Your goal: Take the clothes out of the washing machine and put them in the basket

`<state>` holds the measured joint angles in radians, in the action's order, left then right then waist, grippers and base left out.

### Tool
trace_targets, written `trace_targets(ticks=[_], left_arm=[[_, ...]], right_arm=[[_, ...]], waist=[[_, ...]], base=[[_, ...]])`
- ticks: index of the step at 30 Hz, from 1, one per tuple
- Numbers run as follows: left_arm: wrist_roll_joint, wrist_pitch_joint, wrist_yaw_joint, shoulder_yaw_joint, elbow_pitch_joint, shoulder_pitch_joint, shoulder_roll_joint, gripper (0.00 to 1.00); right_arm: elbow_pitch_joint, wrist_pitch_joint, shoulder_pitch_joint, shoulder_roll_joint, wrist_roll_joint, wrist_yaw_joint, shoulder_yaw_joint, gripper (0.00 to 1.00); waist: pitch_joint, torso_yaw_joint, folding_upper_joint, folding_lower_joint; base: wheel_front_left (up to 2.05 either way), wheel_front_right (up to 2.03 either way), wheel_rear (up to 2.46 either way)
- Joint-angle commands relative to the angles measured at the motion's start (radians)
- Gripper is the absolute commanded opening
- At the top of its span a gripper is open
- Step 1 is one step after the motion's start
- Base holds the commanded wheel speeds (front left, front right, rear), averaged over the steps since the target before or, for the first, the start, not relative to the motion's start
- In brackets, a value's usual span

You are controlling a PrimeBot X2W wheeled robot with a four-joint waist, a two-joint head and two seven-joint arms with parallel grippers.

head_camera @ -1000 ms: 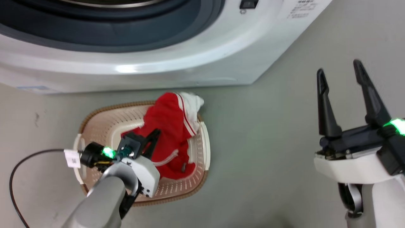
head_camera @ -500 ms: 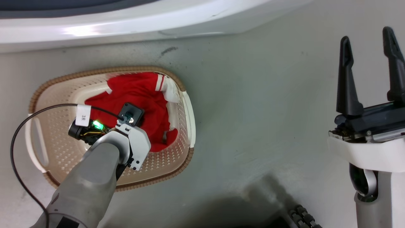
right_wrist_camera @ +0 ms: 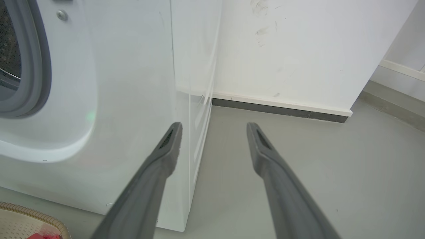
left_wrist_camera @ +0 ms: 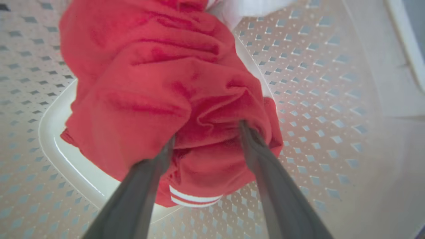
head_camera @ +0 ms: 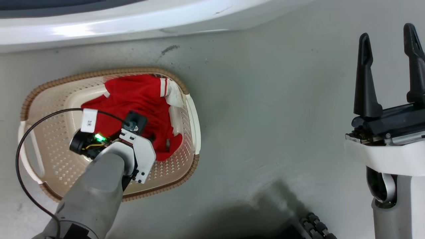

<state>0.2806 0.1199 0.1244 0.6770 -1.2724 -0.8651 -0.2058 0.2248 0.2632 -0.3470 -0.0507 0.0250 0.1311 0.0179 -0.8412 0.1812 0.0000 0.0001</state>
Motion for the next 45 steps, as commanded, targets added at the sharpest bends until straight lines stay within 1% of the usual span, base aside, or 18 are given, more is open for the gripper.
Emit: trace_targets(ticks=[1, 8, 10, 12, 16, 22, 25, 26, 32, 37, 43, 45], left_arm=[[0.022, 0.021, -0.009, -0.018, -0.003, 0.011, 0.009, 1.0], [0.061, 0.121, -0.034, -0.042, 0.001, 0.067, 0.053, 1.0], [0.071, 0.141, -0.053, -0.056, 0.033, 0.096, 0.066, 1.0], [0.08, 0.145, -0.064, -0.069, 0.068, 0.117, 0.071, 1.0], [0.079, 0.145, -0.096, -0.109, 0.208, 0.181, 0.057, 1.0], [0.059, 0.145, -0.151, -0.21, 0.458, 0.308, 0.036, 1.0], [0.035, 0.145, -0.179, -0.268, 0.57, 0.378, 0.035, 1.0], [0.035, 0.145, -0.179, -0.268, 0.57, 0.378, 0.035, 1.0], [-0.016, 0.145, -0.222, -0.398, 0.779, 0.519, 0.051, 1.0], [-0.077, 0.145, -0.223, -0.482, 0.928, 0.62, 0.073, 1.0], [-0.138, 0.145, -0.214, -0.552, 1.047, 0.716, 0.1, 1.0], [-0.15, 0.145, -0.205, -0.569, 1.081, 0.743, 0.111, 1.0]], right_arm=[[-0.006, 0.002, 0.009, 0.001, 0.002, -0.001, 0.0, 1.0], [-0.043, 0.002, 0.065, 0.001, -0.013, -0.001, 0.01, 1.0], [-0.057, 0.002, 0.092, 0.001, -0.016, -0.001, 0.006, 1.0], [-0.064, 0.002, 0.11, 0.001, -0.019, -0.001, 0.001, 1.0], [-0.075, 0.002, 0.147, 0.001, -0.03, -0.001, 0.002, 1.0], [-0.088, 0.002, 0.192, 0.001, -0.041, -0.001, -0.005, 1.0], [-0.096, 0.002, 0.22, 0.001, -0.046, -0.001, -0.011, 1.0], [-0.096, 0.002, 0.22, 0.001, -0.046, -0.001, -0.011, 1.0], [-0.11, 0.002, 0.271, 0.001, -0.046, -0.001, -0.025, 1.0], [-0.119, 0.002, 0.302, 0.001, -0.039, -0.001, -0.029, 1.0], [-0.129, 0.002, 0.339, 0.001, -0.035, -0.001, -0.034, 1.0], [-0.131, 0.002, 0.353, 0.001, -0.036, -0.001, -0.037, 1.0]], waist=[[0.038, -0.012, 0.0, -0.0001], [0.175, -0.044, 0.0, -0.0001], [0.237, -0.056, 0.0, -0.0001], [0.274, -0.066, 0.0, -0.0001], [0.339, -0.086, 0.0, -0.0001], [0.427, -0.111, 0.0, -0.0001], [0.473, -0.125, 0.0, -0.0001], [0.473, -0.125, 0.0, -0.0001], [0.551, -0.149, 0.0, -0.0001], [0.608, -0.155, 0.0, -0.0001], [0.673, -0.157, 0.0, -0.0001], [0.692, -0.159, 0.0, -0.0001]], base=[[0.0, 0.0, 0.0], [0.0, 0.0, 0.0], [0.0, 0.0, 0.0], [0.0, 0.0, 0.0], [0.0, 0.0, 0.0], [0.0, 0.0, 0.0], [0.0, 0.0, 0.0], [0.0, 0.0, 0.0], [0.0, 0.0, 0.0], [0.0, 0.0, 0.0], [0.0, 0.0, 0.0], [0.0, 0.0, 0.0]])
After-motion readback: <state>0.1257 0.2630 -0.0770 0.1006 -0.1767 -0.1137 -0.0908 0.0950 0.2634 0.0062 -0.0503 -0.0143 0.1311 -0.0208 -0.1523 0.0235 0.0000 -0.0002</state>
